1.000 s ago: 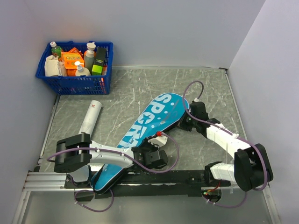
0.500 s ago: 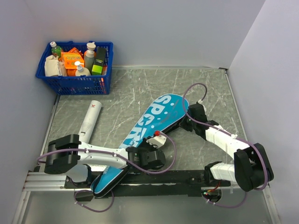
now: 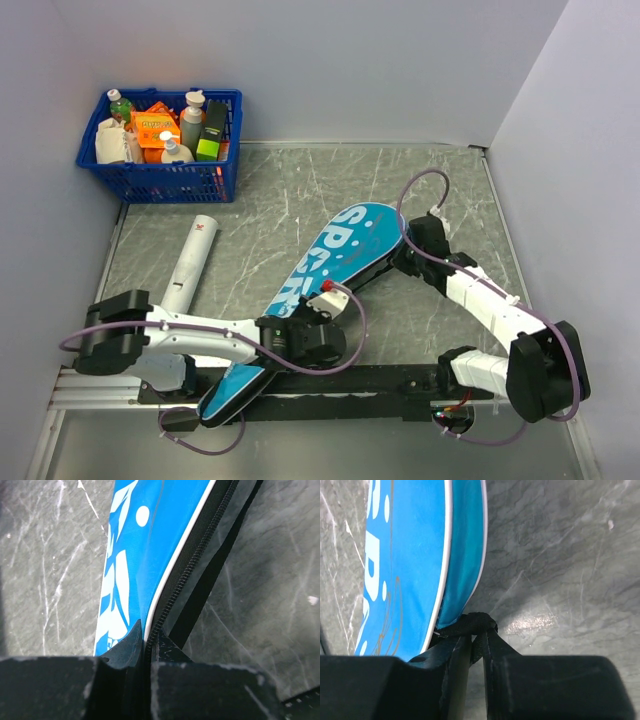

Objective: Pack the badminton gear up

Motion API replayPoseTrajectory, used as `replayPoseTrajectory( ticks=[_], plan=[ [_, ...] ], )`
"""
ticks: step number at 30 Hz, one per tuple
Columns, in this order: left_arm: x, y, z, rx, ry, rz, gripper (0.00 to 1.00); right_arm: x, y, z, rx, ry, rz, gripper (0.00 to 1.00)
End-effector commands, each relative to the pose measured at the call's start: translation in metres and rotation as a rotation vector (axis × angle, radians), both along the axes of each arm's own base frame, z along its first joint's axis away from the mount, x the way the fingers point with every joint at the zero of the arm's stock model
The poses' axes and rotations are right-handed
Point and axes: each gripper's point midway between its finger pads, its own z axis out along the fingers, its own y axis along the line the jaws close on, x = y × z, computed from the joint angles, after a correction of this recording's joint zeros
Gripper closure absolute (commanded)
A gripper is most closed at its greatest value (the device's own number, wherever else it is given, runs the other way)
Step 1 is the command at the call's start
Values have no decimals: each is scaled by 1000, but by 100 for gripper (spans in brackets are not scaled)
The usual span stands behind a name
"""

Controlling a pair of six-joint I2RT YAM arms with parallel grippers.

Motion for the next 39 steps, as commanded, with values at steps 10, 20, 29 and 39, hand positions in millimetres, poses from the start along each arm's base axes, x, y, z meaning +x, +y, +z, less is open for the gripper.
replayPoseTrajectory(
  ticks=[10, 20, 29, 39],
  plan=[
    [-3, 0, 26, -95, -39, -1, 99, 7, -24, 63, -74, -166, 68, 81],
    [-5, -5, 26, -118, -28, -24, 99, -1, -16, 84, -41, -251, 129, 81],
    [-5, -6, 25, -118, -27, -25, 99, -7, -8, 93, 4, -282, 161, 76],
    [-5, -7, 23, -103, -27, -22, 99, -9, 1, 103, 56, -314, 187, 73]
  ],
)
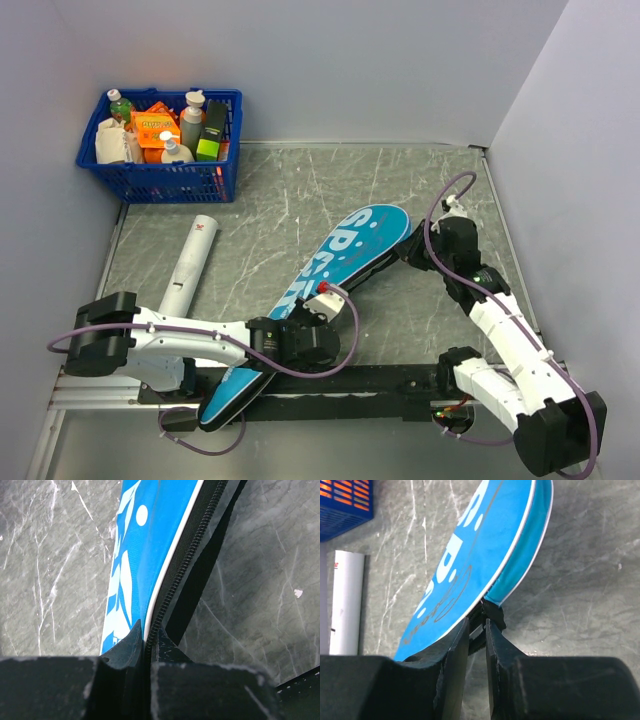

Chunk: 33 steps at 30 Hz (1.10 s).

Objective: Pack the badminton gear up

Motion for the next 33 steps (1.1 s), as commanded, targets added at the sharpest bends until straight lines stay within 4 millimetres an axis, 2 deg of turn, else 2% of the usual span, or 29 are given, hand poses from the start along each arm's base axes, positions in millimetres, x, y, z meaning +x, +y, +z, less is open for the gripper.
replayPoseTrajectory(
  ticks=[1, 13, 25, 33],
  plan=[
    [2, -9, 16, -54, -39, 14, 99, 9, 3, 16, 25, -53, 3, 73],
    [3, -8, 16, -50, -43, 17, 99, 8, 7, 6, 37, -23, 20, 72],
    [2, -6, 21, -83, -39, 14, 99, 1, -8, -34, -20, 61, -48, 69],
    [3, -7, 25, -89, -45, 10, 99, -5, -6, -39, -4, 69, -39, 68]
  ],
)
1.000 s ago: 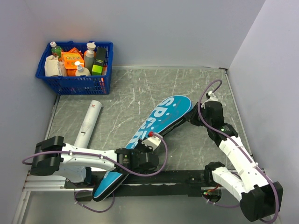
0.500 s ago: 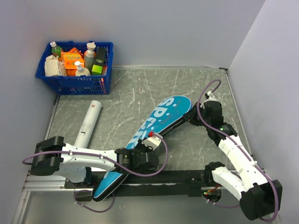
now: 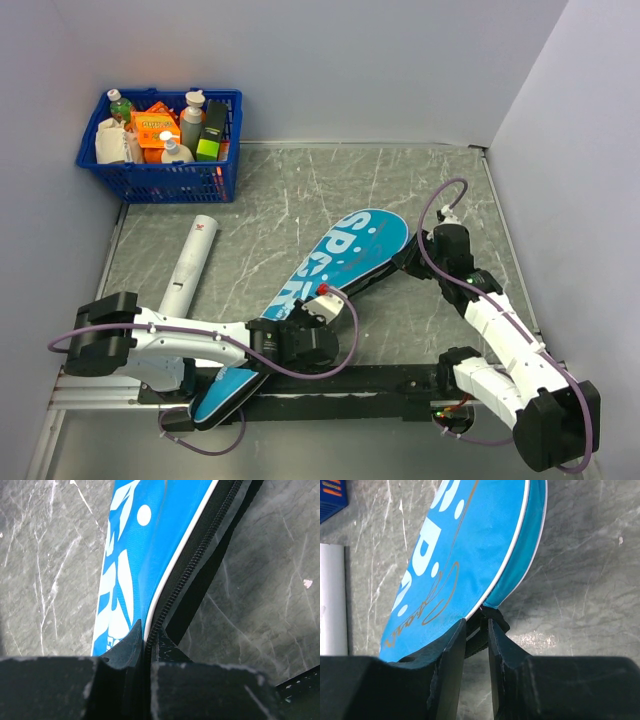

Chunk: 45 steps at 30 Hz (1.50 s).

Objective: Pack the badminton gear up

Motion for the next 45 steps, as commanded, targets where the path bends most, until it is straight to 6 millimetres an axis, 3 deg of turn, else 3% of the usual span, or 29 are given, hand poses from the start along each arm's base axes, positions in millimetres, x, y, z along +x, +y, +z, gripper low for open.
replayPoseTrajectory(
  ticks=[1, 10, 20, 29, 32, 35, 39, 45],
  plan=[
    [5, -13, 33, -119, -54, 20, 99, 1, -5, -2, -8, -19, -26, 67],
    [0, -20, 48, -198, -27, -22, 99, -1, -4, -21, 46, -20, -65, 67],
    [-5, -17, 77, -316, -5, -67, 99, -3, -4, -1, 97, -106, -81, 67],
    [-6, -22, 76, -311, 3, -78, 99, -2, 5, 9, 126, -110, -45, 68],
    [-6, -24, 73, -303, 6, -76, 99, -2, 5, 10, 117, -98, -39, 71],
    [-6, -26, 73, -306, 4, -78, 99, -2, 7, 10, 112, -88, -30, 86],
    [-5, -28, 73, -305, 1, -81, 99, -3, 11, 9, 117, -79, -12, 94],
    [-4, -32, 68, -284, 1, -75, 99, -6, 16, 7, 121, -68, -3, 100]
  ],
)
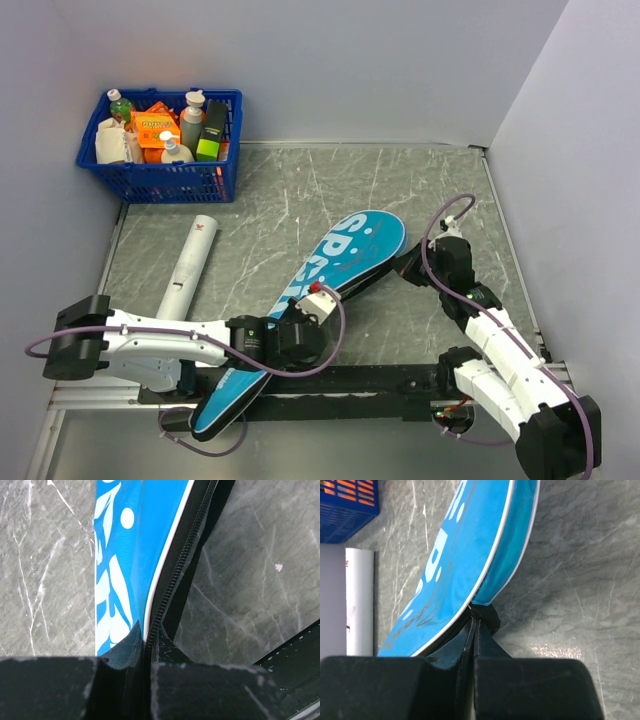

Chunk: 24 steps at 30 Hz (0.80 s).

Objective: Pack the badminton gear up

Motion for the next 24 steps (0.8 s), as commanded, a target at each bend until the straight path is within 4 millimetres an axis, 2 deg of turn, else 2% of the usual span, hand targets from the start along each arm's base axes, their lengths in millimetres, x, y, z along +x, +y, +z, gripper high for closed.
replayPoseTrajectory(
  ticks=[1, 4, 13, 15, 18, 19, 21, 22, 24],
  plan=[
    [8, -37, 53, -225, -53, 28, 99, 2, 3, 7, -4, -8, 0, 100],
    [9, -40, 52, -228, -55, 28, 99, 1, 8, 4, 4, -4, 9, 100],
    [19, -51, 48, -233, -51, 27, 99, -22, 55, -7, 39, 36, 127, 100],
    [20, -52, 49, -234, -54, 26, 99, -24, 55, -6, 27, 36, 123, 100],
    [21, -53, 47, -228, -52, 22, 99, -22, 44, 6, -2, 1, 84, 100],
    [22, -53, 46, -227, -52, 24, 99, -18, 39, 19, -10, -33, 57, 93],
    [22, -54, 43, -218, -48, 25, 99, -20, 30, 23, -48, -31, 35, 82],
    [22, -53, 41, -214, -47, 28, 99, -16, 26, 34, -60, -59, 10, 77],
    [21, -53, 42, -221, -43, 26, 99, -16, 16, 33, -105, -41, -25, 67]
  ],
)
